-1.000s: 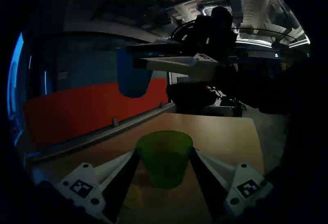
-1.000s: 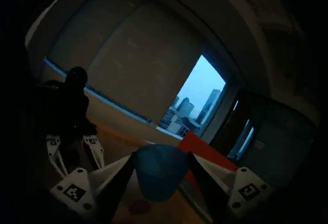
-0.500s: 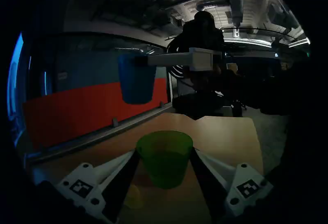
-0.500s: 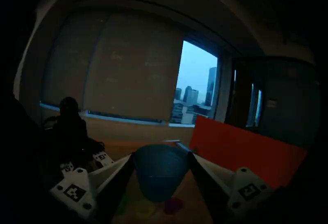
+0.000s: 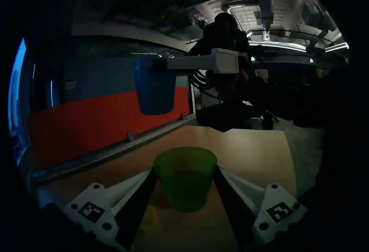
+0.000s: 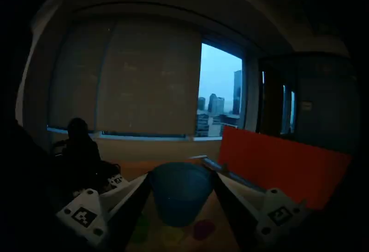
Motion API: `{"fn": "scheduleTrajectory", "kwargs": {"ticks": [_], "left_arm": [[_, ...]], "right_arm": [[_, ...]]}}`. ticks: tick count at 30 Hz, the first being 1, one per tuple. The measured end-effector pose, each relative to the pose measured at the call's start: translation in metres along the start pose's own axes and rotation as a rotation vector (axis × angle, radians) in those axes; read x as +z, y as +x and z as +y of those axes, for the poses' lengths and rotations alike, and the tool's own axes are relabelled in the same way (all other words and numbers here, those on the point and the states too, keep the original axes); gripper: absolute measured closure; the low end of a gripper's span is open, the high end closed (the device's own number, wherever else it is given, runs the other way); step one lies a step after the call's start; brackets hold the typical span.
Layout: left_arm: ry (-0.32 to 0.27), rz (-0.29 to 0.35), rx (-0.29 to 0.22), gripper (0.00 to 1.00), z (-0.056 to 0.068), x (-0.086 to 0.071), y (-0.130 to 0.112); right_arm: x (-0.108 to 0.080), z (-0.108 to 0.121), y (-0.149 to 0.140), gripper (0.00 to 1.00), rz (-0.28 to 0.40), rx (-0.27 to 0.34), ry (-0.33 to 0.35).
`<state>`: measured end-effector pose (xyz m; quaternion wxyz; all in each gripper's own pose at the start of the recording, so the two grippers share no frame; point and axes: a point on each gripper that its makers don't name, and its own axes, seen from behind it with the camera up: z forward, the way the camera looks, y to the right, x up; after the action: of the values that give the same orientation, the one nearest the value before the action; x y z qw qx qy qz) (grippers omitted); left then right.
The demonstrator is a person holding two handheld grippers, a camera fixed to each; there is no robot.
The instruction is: Pour water
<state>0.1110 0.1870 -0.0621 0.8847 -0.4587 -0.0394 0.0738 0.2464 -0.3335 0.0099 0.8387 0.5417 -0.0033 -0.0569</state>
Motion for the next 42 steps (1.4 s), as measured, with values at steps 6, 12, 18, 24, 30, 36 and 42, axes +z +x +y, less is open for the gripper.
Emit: {"fn": "scheduleTrajectory", "kwargs": {"ticks": [6, 12, 18, 24, 30, 36, 42], "left_arm": [[0.007, -0.016, -0.001, 0.15, -0.001, -0.003, -0.007], [0.023, -0.036, -0.004, 0.15, -0.005, -0.005, -0.016], [0.030, -0.054, -0.006, 0.15, -0.006, -0.006, -0.025], [0.030, -0.069, -0.014, 0.15, -0.005, -0.006, -0.033], [0.027, -0.107, -0.014, 0.15, -0.003, -0.006, -0.047], [0.025, -0.140, -0.016, 0.15, -0.002, -0.005, -0.061], [0.018, -0.168, -0.016, 0.15, 0.000, -0.003, -0.073]], "right_arm": [[-0.002, 0.004, -0.008, 0.05, -0.021, 0.021, -0.015], [-0.004, 0.006, -0.017, 0.05, -0.034, 0.041, -0.022], [-0.011, 0.006, -0.029, 0.05, -0.051, 0.038, -0.024], [-0.017, 0.008, -0.038, 0.05, -0.064, 0.039, -0.036], [-0.028, 0.008, -0.058, 0.05, -0.089, 0.045, -0.049], [-0.040, 0.011, -0.079, 0.05, -0.116, 0.057, -0.060], [-0.049, 0.011, -0.090, 0.05, -0.122, 0.068, -0.067]]}}
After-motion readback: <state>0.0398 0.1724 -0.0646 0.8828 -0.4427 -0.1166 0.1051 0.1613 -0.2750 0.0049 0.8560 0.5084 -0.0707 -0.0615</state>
